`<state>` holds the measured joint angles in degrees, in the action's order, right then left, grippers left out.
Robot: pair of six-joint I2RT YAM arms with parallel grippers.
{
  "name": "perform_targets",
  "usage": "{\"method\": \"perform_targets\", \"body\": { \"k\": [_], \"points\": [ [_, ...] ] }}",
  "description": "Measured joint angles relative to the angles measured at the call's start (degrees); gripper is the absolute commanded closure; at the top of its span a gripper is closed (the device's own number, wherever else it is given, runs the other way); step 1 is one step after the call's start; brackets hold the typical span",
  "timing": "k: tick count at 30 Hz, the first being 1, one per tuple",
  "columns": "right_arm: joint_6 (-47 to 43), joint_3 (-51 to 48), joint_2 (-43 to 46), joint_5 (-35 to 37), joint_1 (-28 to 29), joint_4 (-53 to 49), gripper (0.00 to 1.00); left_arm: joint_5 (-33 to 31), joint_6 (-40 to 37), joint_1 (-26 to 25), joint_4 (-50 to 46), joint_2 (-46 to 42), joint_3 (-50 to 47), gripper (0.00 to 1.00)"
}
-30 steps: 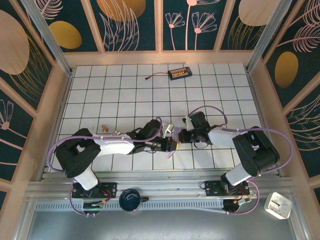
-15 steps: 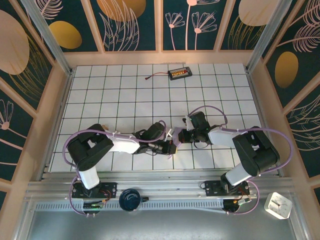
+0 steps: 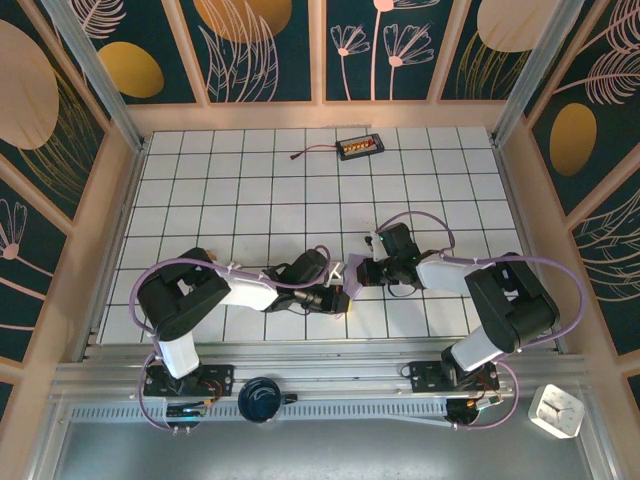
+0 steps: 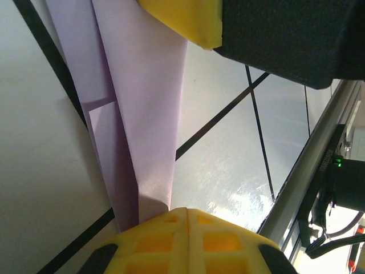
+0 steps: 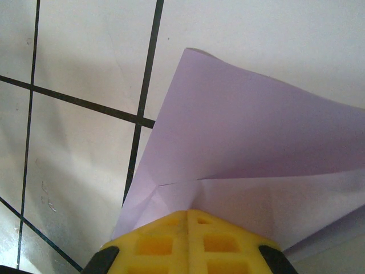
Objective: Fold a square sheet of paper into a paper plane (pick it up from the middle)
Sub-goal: Fold the wing for the fifth time at the center of the table.
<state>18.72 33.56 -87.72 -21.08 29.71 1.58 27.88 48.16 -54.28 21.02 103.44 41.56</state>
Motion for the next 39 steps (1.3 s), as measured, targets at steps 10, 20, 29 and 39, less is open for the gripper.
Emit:
{"method": "perform_targets", "body": {
  "k": [10,20,29,39],
  "points": [
    [0.0,0.0,-0.1,0.0,0.0,0.0,1.00,0.2,0.3,0.0,1.9,0.3,-1.3,1.00],
    [0.0,0.0,-0.3,-0.1,0.0,0.2,1.00,0.1,1.0,-0.7,3.0,-0.4,-2.7,1.00],
    [0.0,0.6,-1.0,-0.9,0.0,0.2,1.00,-0.1,1.4,-2.4,2.9,-2.0,-4.6,1.00],
    [0.0,0.7,-1.2,-0.9,0.0,0.2,1.00,0.1,1.5,-3.4,-1.2,-5.2,-5.9,1.00]
  ]
}}
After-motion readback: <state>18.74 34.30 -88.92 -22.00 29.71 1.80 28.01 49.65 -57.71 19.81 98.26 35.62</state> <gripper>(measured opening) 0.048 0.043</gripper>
